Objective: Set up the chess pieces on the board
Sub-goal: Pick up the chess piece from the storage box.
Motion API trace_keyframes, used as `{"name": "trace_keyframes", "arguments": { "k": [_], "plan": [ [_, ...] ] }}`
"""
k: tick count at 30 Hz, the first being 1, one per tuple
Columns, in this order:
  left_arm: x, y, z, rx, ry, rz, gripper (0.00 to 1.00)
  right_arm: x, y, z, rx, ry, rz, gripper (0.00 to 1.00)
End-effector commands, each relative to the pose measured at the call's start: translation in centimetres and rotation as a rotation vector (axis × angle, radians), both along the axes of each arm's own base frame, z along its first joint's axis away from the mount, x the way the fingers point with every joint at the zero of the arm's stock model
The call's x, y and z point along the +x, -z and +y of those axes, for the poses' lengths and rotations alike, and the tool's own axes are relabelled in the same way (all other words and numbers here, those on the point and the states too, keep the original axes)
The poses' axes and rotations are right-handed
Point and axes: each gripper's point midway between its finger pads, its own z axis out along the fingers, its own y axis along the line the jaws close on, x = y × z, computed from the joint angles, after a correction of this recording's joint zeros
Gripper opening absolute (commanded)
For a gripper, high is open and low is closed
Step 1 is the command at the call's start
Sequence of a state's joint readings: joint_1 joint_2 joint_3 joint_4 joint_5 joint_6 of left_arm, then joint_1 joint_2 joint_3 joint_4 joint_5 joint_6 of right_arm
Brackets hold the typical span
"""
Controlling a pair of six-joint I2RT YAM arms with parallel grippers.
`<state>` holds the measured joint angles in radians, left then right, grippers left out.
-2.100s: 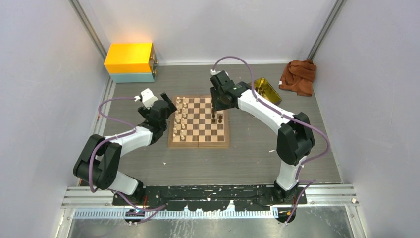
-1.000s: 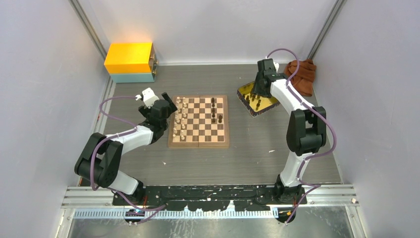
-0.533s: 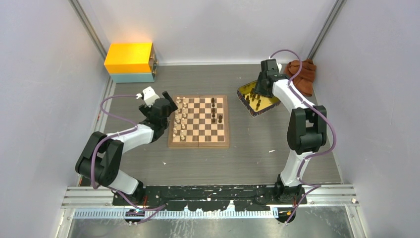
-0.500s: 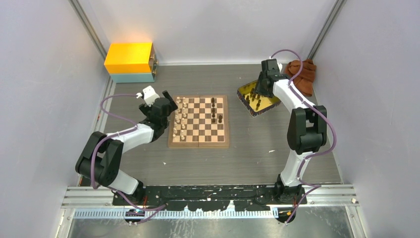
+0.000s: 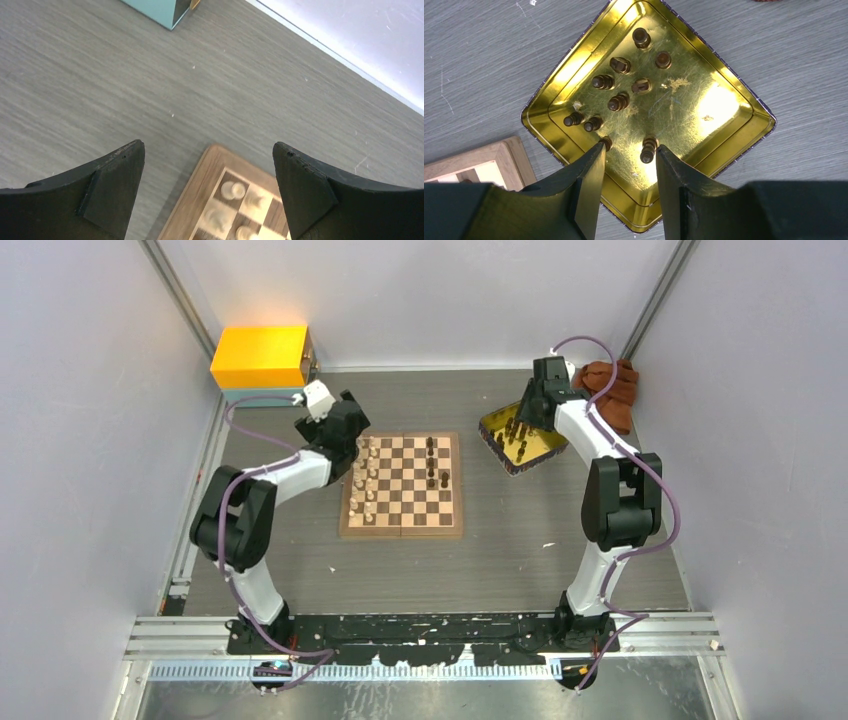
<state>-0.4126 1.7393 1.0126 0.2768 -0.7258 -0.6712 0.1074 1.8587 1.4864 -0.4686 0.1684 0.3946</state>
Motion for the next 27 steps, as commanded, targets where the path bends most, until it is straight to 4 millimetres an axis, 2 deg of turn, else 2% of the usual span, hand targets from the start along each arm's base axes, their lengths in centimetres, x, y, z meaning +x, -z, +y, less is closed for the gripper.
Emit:
{"name": "trace_keyframes", "arguments": {
  "k": [1, 4, 7, 13, 16, 20, 23, 27],
  "plan": [
    [3.0, -4.1, 1.1, 0.049, -0.066, -0.040, 0.99, 1.1, -3.1, -0.1, -0.002, -0.001, -0.099, 0.48],
    [4.1, -6.4, 1.1, 0.074, -0.054, -0.019, 1.00, 0.9, -3.9, -0.3, -0.017, 0.006, -0.095, 0.49],
    [4.5, -7.7, 1.8, 0.056, -0.075, 0.019, 0.99, 0.7, -4.5, 0.0, -0.001, -0.001, -0.073, 0.50],
    [3.7, -8.0, 2.3, 0.029, -0.120, 0.058, 0.99, 0.0, -5.7, 0.0, -0.013, -0.023, -0.037, 0.54],
    [3.6, -8.8, 2.7, 0.050, -0.135, 0.063, 0.99, 0.0, -5.5, -0.2, -0.005, -0.008, -0.021, 0.54],
    [4.3, -10.4, 2.6, 0.084, -0.123, 0.063, 0.99, -0.9, -4.1, -1.1, -0.008, 0.023, 0.023, 0.54],
    [4.2, -10.5, 2.5, 0.083, -0.121, 0.059, 0.99, -1.6, -3.1, -1.3, 0.022, 0.031, 0.036, 0.54],
    [4.1, -9.8, 2.5, 0.067, -0.117, 0.045, 0.99, -2.2, -3.1, -1.5, 0.016, 0.040, 0.025, 0.54]
  ]
}}
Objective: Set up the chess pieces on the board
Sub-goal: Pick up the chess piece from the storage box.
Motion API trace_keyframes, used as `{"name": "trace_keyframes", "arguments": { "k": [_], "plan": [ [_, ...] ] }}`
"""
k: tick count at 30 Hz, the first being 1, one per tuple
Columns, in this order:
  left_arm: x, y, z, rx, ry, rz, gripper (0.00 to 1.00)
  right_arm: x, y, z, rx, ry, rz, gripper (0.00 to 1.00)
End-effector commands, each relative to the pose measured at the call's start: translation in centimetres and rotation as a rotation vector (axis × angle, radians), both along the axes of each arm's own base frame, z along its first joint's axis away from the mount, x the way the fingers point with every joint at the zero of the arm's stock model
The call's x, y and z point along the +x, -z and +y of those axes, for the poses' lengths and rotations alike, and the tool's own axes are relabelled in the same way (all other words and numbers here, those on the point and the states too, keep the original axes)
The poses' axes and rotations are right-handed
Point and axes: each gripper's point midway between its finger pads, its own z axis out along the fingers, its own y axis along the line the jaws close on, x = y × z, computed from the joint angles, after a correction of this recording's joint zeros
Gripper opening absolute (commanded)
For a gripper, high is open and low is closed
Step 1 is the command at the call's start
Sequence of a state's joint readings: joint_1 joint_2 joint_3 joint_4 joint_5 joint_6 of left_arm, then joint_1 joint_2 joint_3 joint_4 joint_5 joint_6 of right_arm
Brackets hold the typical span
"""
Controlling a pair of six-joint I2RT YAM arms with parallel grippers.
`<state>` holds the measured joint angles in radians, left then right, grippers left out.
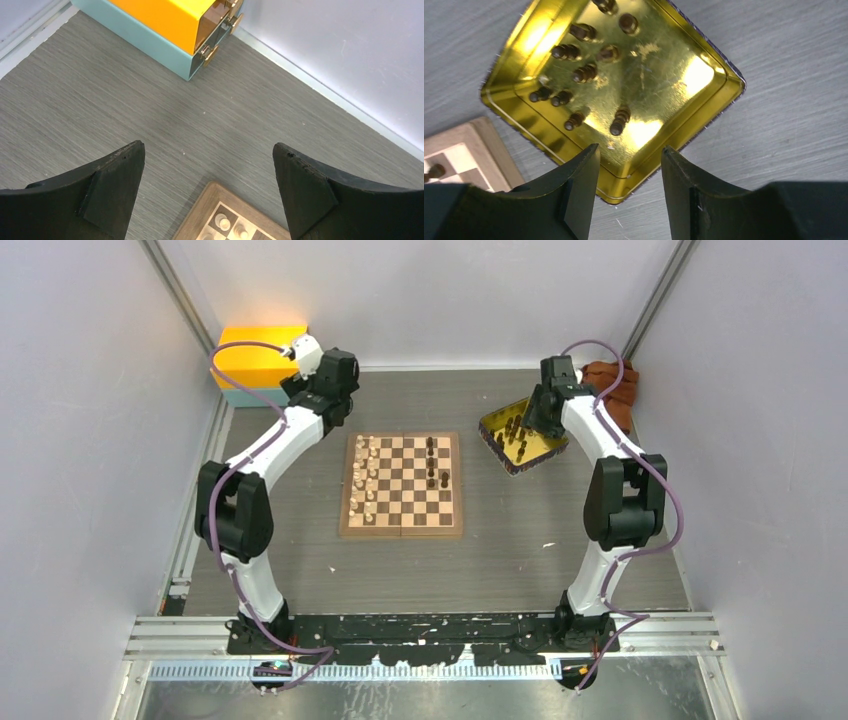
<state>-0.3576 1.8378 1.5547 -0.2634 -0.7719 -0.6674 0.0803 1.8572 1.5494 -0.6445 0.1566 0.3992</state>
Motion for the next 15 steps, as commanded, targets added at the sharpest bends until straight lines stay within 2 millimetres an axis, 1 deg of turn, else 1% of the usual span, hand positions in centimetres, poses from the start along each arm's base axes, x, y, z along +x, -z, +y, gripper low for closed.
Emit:
{"name": "trace_keyframes", "arguments": {
  "k": [1, 9, 15],
  "plan": [
    [0.0, -0.9, 0.4, 0.009, -0.018, -0.034, 0.99, -0.1, -3.0, -0.3, 0.010, 0.018, -0.083, 0.54],
    [1.8, -0.6, -0.3, 0.025, 0.006, -0.030, 0.99, -0.1, -3.4, -0.6, -0.008, 0.016, -0.067, 0.54],
    [3.5, 0.0, -0.2, 0.005, -0.005, -0.037, 0.99, 0.0, -3.6, -0.4, -0.001, 0.010, -0.062, 0.54]
  ]
}}
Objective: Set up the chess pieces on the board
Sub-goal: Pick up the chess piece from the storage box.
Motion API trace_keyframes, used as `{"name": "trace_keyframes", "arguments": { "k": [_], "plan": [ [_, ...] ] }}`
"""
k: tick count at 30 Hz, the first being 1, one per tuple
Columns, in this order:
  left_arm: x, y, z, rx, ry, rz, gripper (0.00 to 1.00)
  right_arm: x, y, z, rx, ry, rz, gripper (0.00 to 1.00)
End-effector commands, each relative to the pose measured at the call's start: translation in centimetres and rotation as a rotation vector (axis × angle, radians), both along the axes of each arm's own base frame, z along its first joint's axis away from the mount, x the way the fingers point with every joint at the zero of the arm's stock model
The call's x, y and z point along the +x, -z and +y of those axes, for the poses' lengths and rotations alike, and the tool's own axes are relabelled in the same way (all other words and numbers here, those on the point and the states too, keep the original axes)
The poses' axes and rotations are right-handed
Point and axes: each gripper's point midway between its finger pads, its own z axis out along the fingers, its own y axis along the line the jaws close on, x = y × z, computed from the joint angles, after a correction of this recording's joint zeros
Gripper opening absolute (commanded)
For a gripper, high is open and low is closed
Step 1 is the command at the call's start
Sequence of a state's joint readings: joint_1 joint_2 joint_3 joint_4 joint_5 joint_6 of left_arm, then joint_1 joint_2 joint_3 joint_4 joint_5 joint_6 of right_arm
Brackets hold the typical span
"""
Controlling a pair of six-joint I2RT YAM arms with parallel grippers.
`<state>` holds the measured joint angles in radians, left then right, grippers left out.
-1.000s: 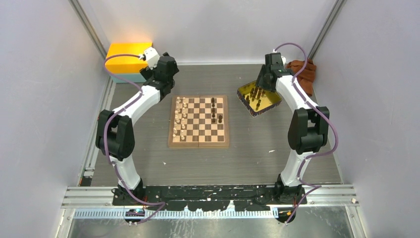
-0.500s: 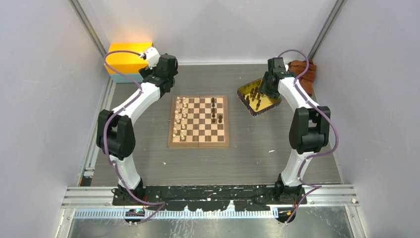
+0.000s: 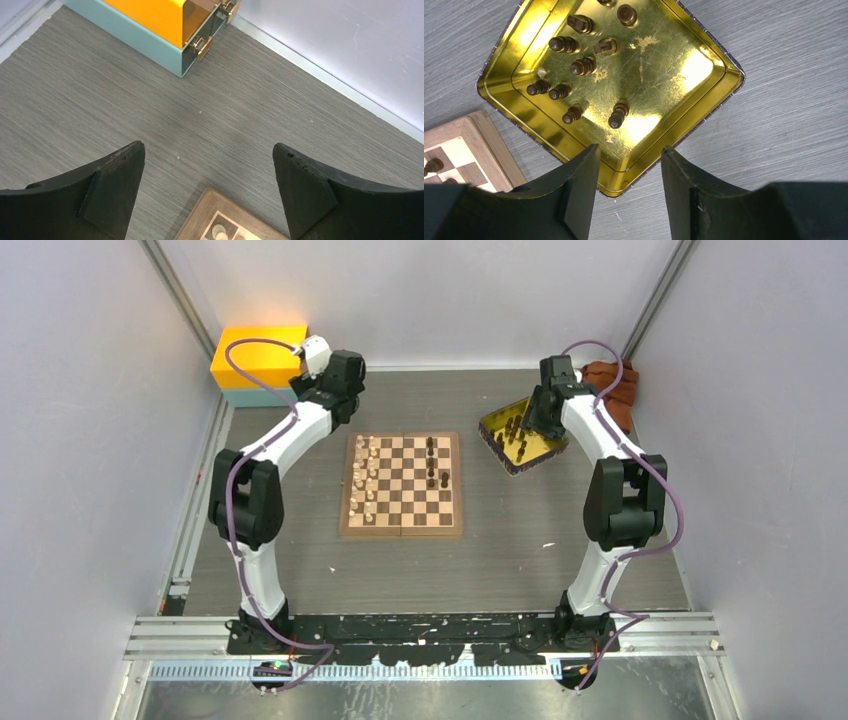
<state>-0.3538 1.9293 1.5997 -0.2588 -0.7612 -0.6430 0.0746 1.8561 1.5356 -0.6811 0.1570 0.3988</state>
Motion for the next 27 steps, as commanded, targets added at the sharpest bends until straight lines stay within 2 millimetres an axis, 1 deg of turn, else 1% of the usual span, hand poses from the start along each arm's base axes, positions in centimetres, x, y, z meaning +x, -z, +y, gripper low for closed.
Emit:
{"name": "trace_keyframes", "arguments": {
  "k": [1, 6, 10, 14, 19, 27],
  "plan": [
    [2.3, -2.5, 0.3, -0.027, -0.022, -0.089, 0.99, 1.2, -4.5, 0.0, 0.001, 0.004, -0.111, 0.54],
    [3.6, -1.9, 1.0, -0.037, -0.045, -0.089, 0.99, 1.1, -4.7, -0.1, -0.006, -0.009, -0.110, 0.54],
    [4.5, -1.3, 1.4, -0.032, -0.049, -0.088, 0.98, 1.1, -4.3, 0.3, 0.010, -0.025, -0.101, 0.54],
    [5.3, -0.9, 1.7, -0.019, -0.048, -0.089, 0.98, 1.1, -3.2, 0.7, 0.024, -0.041, -0.081, 0.54],
    [6.0, -0.6, 1.9, -0.020, -0.048, -0.091, 0.98, 1.7, -1.7, 1.4, 0.055, -0.057, -0.057, 0.54],
    [6.6, -0.4, 2.2, -0.036, -0.046, -0.101, 0.97, 2.6, -0.3, 2.2, 0.063, -0.061, -0.035, 0.54]
  ]
}}
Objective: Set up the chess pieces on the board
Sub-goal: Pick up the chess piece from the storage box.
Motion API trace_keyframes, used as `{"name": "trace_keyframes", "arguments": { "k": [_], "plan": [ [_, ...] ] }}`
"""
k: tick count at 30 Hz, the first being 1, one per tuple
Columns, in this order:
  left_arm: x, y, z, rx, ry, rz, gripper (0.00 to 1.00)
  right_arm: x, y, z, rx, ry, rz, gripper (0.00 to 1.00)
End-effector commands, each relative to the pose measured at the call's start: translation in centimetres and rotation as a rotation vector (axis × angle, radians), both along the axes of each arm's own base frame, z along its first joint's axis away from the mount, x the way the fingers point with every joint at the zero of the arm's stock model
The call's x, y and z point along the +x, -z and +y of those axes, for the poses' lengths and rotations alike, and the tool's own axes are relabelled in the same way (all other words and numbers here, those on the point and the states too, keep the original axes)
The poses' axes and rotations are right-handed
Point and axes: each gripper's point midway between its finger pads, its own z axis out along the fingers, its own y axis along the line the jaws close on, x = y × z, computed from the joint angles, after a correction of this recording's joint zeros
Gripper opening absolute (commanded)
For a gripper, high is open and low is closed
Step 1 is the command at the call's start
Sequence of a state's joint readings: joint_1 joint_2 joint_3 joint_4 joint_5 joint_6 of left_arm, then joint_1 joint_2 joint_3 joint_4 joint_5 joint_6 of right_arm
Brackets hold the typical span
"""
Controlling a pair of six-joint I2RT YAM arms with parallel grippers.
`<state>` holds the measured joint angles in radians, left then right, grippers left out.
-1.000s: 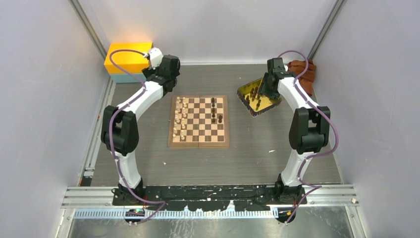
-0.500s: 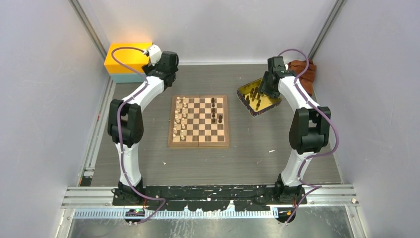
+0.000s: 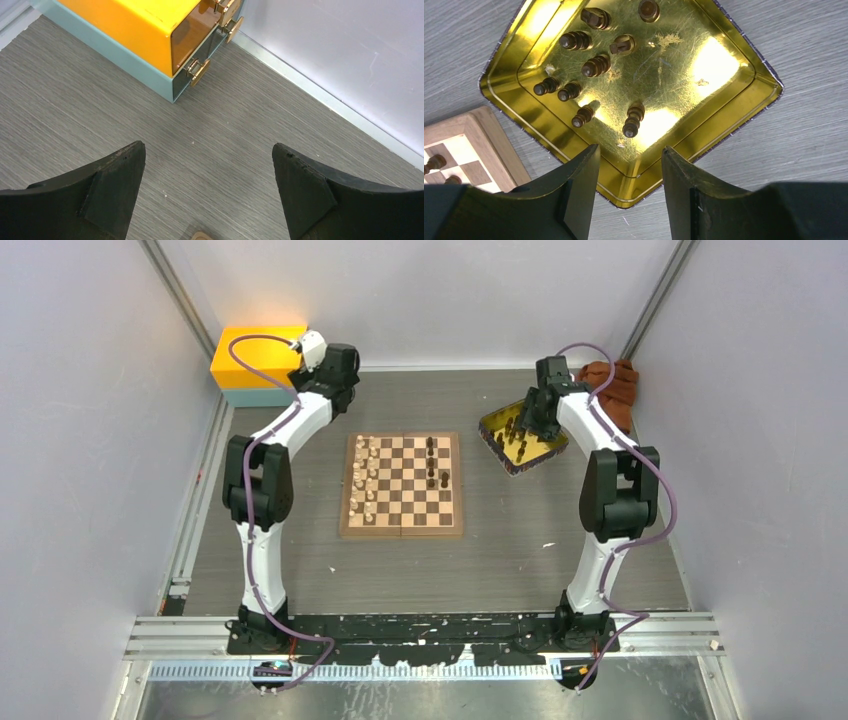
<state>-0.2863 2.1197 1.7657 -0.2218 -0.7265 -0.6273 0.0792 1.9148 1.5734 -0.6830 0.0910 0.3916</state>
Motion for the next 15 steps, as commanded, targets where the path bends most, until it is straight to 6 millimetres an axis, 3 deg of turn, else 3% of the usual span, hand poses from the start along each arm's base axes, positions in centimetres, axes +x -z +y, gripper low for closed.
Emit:
{"name": "trace_keyframes", "arguments": {
  "k": [1, 15],
  "plan": [
    [1.6, -3.2, 0.5, -0.027, -0.015, -0.103, 0.97, 1.8, -1.4, 0.9, 0.013, -0.015, -0.060, 0.54],
    [1.6, -2.8, 1.3, -0.044, -0.013, -0.101, 0.96, 2.2, 0.9, 1.3, 0.011, -0.019, -0.032, 0.53]
  ]
}}
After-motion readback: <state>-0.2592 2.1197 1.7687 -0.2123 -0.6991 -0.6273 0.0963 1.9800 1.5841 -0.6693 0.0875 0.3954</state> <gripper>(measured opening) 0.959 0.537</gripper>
